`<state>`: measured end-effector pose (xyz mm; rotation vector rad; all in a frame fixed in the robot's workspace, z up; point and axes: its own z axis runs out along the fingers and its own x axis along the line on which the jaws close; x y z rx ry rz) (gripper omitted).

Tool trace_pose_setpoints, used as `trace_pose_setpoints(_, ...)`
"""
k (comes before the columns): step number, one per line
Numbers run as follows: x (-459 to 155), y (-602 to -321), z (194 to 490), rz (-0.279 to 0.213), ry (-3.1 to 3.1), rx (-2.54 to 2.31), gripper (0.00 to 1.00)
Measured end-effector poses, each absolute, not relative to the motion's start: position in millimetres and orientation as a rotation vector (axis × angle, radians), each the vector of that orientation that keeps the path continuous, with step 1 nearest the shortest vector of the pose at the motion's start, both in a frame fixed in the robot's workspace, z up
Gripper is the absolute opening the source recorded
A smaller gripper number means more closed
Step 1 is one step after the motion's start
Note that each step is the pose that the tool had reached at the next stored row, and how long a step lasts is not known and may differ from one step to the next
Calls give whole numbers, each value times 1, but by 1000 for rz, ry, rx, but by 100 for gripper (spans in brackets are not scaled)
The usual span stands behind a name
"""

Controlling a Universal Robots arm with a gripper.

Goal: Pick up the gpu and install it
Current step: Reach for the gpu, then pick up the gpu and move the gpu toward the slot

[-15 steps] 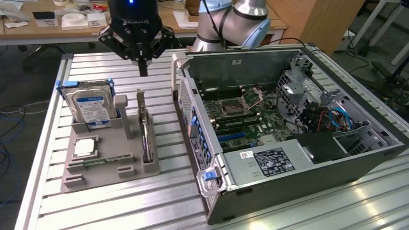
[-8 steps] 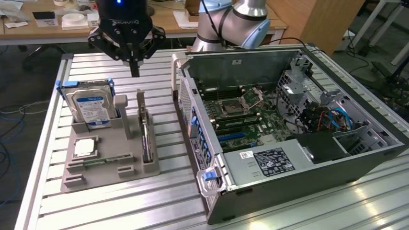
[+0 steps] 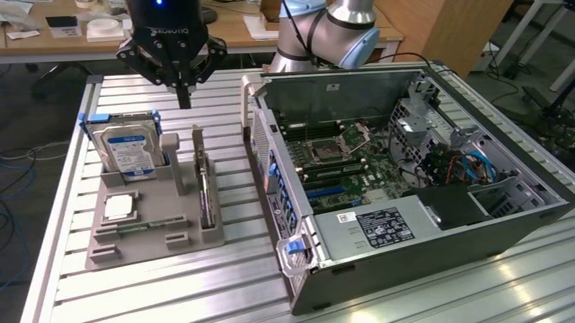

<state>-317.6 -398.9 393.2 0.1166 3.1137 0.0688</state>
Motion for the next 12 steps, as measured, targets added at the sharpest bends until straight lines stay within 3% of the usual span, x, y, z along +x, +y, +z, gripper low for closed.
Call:
trace_pose_setpoints(11,-318,-399,393,69,3114,117,11)
trace_pose_setpoints(12,-318,-399,393,69,3114,117,17)
